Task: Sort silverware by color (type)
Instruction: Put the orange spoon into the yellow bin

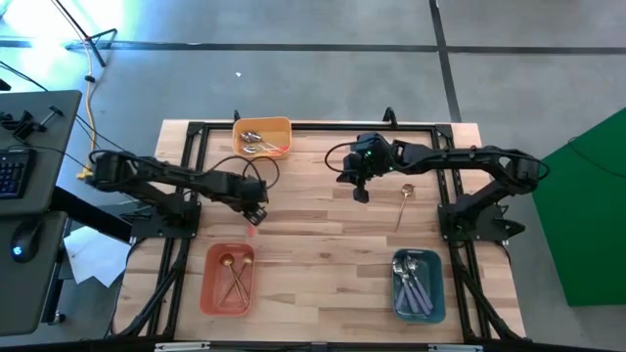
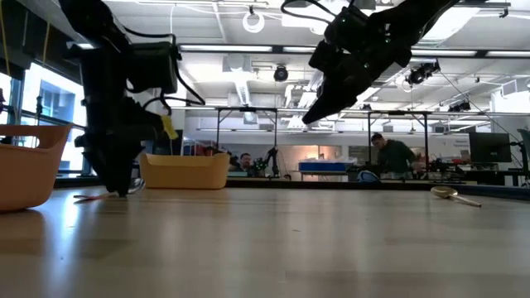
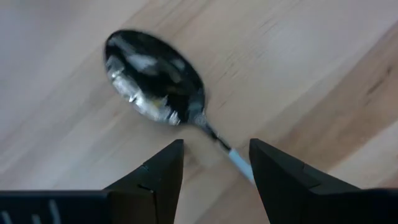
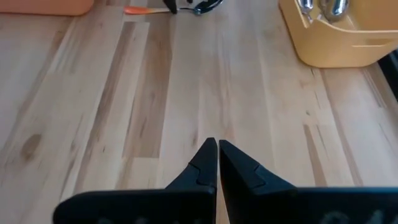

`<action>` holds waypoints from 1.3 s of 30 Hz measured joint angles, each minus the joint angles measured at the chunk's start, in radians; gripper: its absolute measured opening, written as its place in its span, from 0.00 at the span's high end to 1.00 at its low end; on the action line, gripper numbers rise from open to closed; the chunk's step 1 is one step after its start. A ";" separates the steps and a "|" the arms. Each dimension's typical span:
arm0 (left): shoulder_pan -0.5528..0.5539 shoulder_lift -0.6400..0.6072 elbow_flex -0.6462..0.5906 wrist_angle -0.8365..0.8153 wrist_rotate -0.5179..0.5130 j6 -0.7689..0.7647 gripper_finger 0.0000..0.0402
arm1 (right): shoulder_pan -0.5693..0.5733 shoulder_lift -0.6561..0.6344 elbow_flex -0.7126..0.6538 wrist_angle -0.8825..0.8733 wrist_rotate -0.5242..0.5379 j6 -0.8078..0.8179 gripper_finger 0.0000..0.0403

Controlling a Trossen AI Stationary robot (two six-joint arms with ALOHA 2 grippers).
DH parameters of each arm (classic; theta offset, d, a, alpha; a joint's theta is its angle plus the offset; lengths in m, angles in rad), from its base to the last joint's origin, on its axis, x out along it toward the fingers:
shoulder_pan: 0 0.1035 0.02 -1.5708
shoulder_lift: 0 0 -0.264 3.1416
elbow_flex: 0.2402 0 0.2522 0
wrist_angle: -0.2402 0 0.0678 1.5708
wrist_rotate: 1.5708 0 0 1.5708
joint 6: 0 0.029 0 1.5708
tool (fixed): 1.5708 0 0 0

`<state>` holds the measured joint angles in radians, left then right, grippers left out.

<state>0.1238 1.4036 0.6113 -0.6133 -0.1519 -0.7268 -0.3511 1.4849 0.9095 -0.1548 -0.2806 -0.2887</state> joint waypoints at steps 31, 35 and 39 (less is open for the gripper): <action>0.389 -0.011 0.489 -0.185 -0.201 0.945 1.00 | 0.000 0.000 0.000 0.002 0.042 0.039 1.00; 0.523 0.048 0.502 -0.099 -0.108 1.110 1.00 | 0.000 0.000 0.000 0.002 0.043 0.045 1.00; 0.618 0.138 0.503 -0.022 -0.023 1.221 1.00 | 0.000 0.000 0.000 0.002 0.043 0.044 1.00</action>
<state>0.7414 1.5412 1.1145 -0.6353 -0.1752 0.4939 -0.3508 1.4849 0.9096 -0.1524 -0.2379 -0.2443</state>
